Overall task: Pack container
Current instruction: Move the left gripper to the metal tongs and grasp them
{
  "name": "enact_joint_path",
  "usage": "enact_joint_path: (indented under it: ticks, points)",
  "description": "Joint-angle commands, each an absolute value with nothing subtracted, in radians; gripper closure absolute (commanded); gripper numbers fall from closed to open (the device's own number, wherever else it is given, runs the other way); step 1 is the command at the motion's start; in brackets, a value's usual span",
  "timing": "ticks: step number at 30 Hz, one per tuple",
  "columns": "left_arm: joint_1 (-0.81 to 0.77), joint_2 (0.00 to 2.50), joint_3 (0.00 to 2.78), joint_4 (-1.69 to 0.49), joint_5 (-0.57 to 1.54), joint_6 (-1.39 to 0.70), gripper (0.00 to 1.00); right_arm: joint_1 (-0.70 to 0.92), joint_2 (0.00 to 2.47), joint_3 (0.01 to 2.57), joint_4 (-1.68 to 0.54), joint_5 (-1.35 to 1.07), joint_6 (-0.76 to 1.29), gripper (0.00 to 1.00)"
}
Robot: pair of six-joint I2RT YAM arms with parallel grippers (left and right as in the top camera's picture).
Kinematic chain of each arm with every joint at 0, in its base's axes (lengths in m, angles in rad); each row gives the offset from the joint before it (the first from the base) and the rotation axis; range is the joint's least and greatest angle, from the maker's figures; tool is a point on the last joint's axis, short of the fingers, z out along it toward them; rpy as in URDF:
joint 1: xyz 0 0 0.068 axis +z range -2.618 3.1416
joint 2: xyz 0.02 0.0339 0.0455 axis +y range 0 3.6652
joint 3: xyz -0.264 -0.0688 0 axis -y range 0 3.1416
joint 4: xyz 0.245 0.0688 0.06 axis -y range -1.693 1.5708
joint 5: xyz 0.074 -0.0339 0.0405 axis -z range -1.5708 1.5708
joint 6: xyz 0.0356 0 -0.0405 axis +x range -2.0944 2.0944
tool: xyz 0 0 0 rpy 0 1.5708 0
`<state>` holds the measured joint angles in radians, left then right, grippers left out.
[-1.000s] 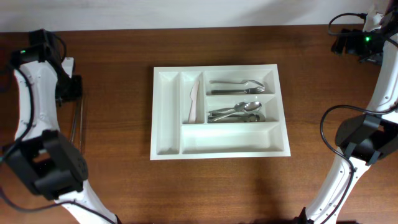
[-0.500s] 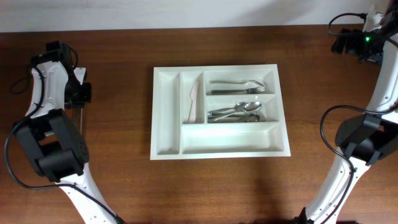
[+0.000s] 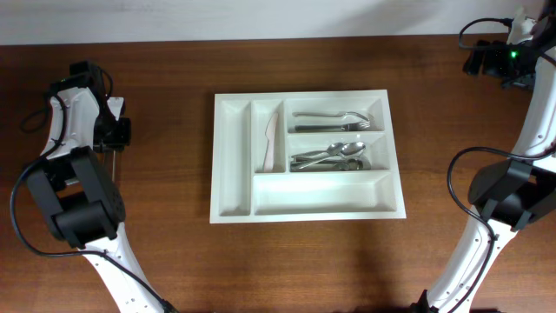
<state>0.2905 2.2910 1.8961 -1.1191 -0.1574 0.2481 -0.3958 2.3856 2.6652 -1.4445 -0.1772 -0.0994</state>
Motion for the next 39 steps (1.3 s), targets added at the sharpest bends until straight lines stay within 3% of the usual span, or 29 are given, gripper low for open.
enact_joint_path:
  ticks: [1,16,20,32,35,39]
  points:
    - [0.308,2.315,1.897,-1.113,-0.147,0.266,0.73,-0.393,2.363,2.683,-1.444,-0.179,-0.088,0.01]
    - [0.337,2.344,1.895,-1.111,-0.094,0.29,0.74,-0.393,2.363,2.683,-1.444,-0.179,-0.088,0.01]
    - [0.337,2.344,1.895,-1.113,-0.085,0.29,0.88,-0.393,2.363,2.683,-1.444,-0.179,-0.088,0.01]
    - [0.337,2.345,1.822,-1.095,-0.082,0.29,0.88,-0.393,2.363,2.683,-1.444,-0.179,-0.088,0.01]
    - [0.337,2.345,1.816,-1.092,-0.083,0.29,0.98,-0.393,2.363,2.683,-1.444,-0.179,-0.088,0.01]
    - [0.337,2.345,1.837,-1.103,-0.086,0.29,0.98,-0.393,2.363,2.683,-1.444,-0.179,-0.088,0.01]
